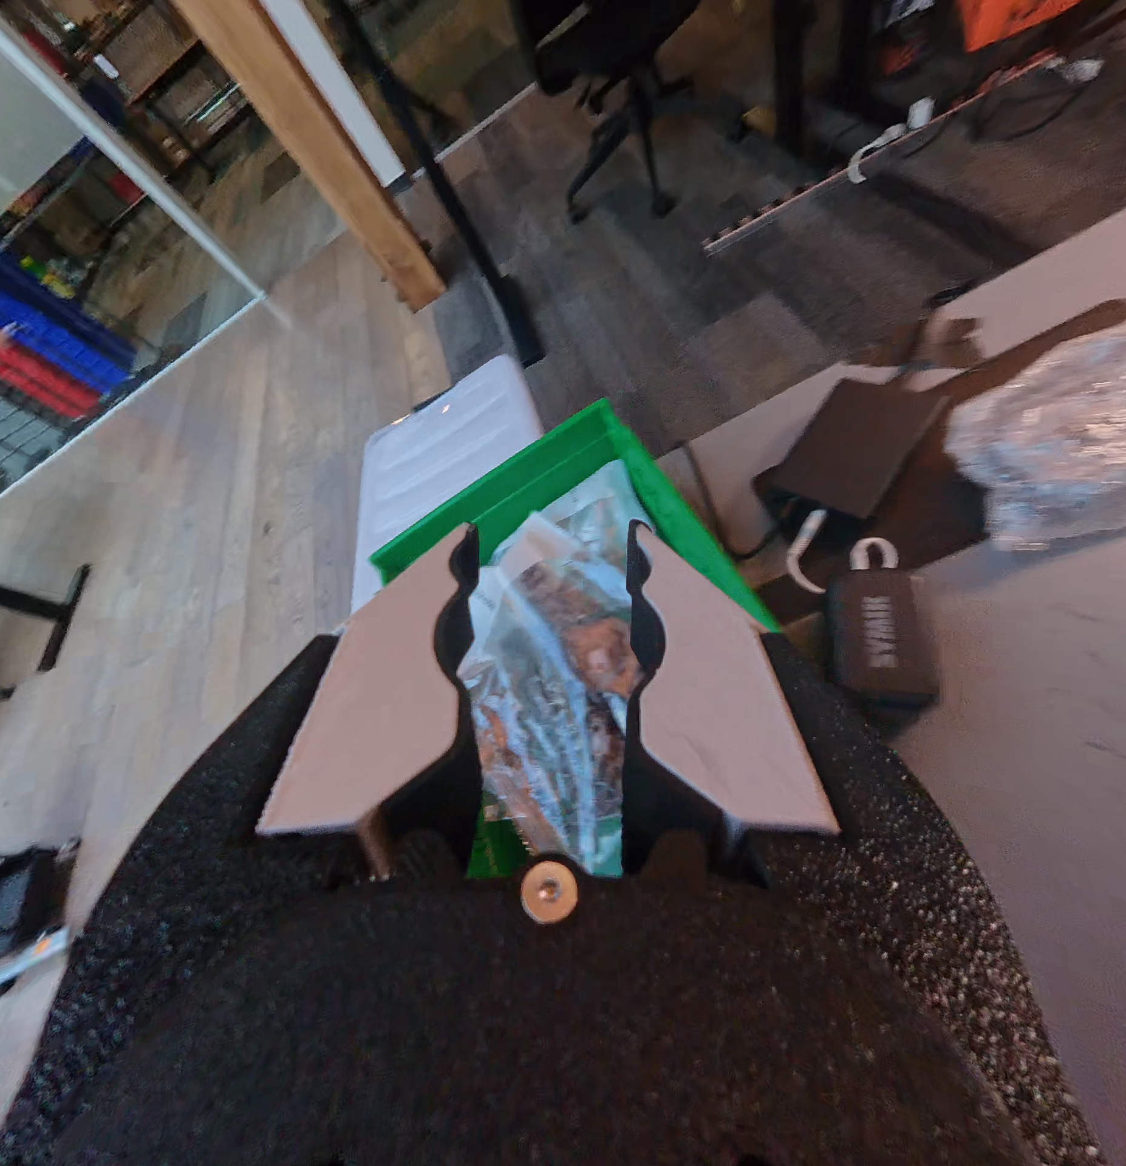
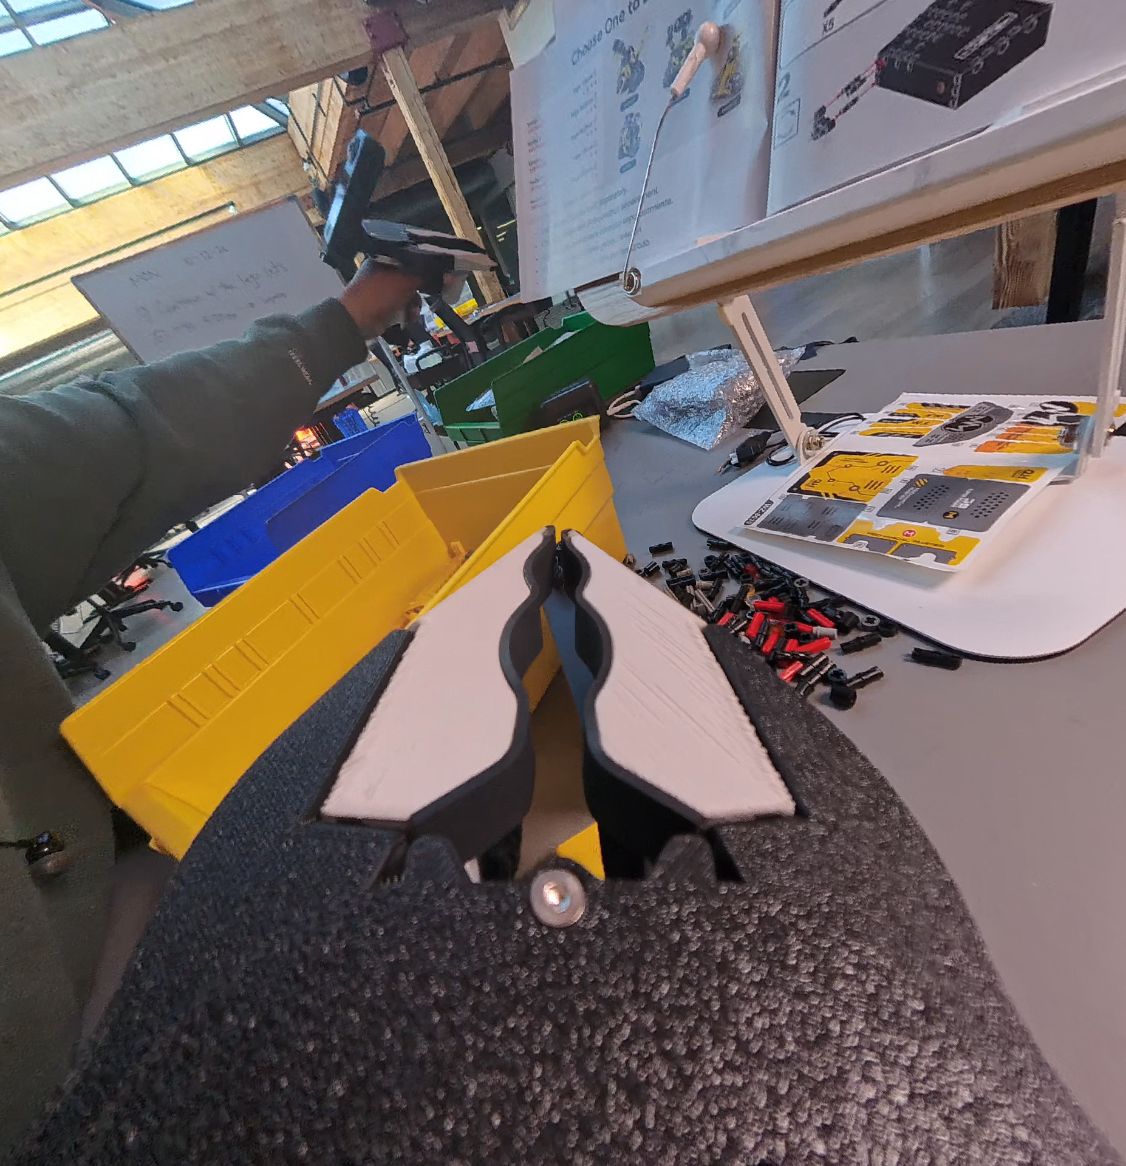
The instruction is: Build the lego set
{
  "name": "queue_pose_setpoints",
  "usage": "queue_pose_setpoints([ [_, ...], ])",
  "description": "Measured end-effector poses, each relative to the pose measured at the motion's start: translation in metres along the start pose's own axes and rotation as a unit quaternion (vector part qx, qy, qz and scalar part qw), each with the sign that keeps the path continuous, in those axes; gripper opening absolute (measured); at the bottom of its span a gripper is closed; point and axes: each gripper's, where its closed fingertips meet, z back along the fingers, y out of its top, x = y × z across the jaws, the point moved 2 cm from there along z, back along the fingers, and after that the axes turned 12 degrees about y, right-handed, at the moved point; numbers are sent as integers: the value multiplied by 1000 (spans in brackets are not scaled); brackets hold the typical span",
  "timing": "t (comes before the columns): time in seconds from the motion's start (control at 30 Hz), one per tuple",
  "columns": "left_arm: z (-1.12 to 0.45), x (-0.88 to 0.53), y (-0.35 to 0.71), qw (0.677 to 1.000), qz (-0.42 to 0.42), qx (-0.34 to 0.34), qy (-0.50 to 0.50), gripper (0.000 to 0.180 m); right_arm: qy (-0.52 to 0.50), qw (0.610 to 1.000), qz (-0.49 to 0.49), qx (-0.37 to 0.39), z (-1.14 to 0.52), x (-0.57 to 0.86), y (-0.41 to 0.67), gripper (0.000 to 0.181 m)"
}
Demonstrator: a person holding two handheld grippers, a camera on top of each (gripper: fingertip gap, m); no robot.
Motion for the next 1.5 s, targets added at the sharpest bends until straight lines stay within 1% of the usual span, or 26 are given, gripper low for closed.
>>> queue_pose_setpoints([
  [0.1, 60, 63, 28, 994, -12, 41, -105, 46, 8, 1000, 8, 2, 1, -8, 4, 0],
  [0.23, 156, 157, 31, 970, -49, 76, -225, 46, 19, 999, 29, 2, 2, -22, 10, 2],
  [0.33, 221, 218, 13, 949, -52, 85, -298, 47, 24, 999, 49, 2, 4, -32, 16, 3],
  [0.43, 267, 255, -14, 942, -25, 70, -326, 47, 23, 997, 69, -1, 8, -40, 20, 3],
  [0.53, 299, 271, -42, 943, 60, 52, -323, 53, 23, 996, 85, -18, 13, -51, 18, 7],
  [0.6, 316, 274, -61, 939, 139, 42, -313, 57, 34, 994, 94, -47, 17, -62, 9, 13],
  [0.63, 324, 276, -70, 931, 186, 42, -311, 59, 43, 992, 97, -66, 19, -70, 2, 21],
  [0.73, 350, 289, -91, 893, 318, 46, -316, 67, 44, 985, 99, -135, 21, -85, -26, 54],
  [0.77, 357, 296, -97, 883, 345, 47, -315, 70, 40, 983, 96, -153, 20, -88, -35, 62],
  [0.83, 371, 315, -105, 870, 377, 51, -314, 75, 38, 981, 80, -175, 14, -96, -54, 70],
  [0.87, 378, 326, -106, 864, 386, 52, -319, 78, 29, 980, 72, -182, 11, -97, -62, 69],
  [0.9, 384, 338, -105, 859, 390, 53, -327, 81, 14, 981, 64, -183, 8, -95, -69, 64],
  [0.93, 389, 349, -104, 856, 391, 53, -334, 84, 2, 982, 54, -179, 4, -92, -74, 52],
  [0.97, 394, 359, -103, 857, 385, 52, -339, 86, -5, 984, 42, -172, 1, -92, -77, 30],
  [1.0, 398, 367, -102, 862, 374, 51, -339, 89, -22, 986, 37, -160, -1, -89, -76, 23],
  [1.07, 406, 375, -99, 875, 350, 57, -331, 89, -47, 985, 44, -159, -2, -89, -76, 19],
  [1.1, 410, 378, -98, 879, 340, 59, -328, 88, -71, 982, 62, -161, -1, -88, -75, 15],
  [1.2, 418, 391, -103, 893, 311, 43, -323, 88, -133, 971, 106, -167, 3, -88, -74, 6],
  [1.37, 425, 411, -111, 938, 217, 22, -268, 91, -163, 968, 110, -154, 6, -95, -77, 4],
  [1.5, 423, 413, -112, 954, 187, 21, -235, 84, -166, 966, 132, -147, 10, -103, -78, 4],
])
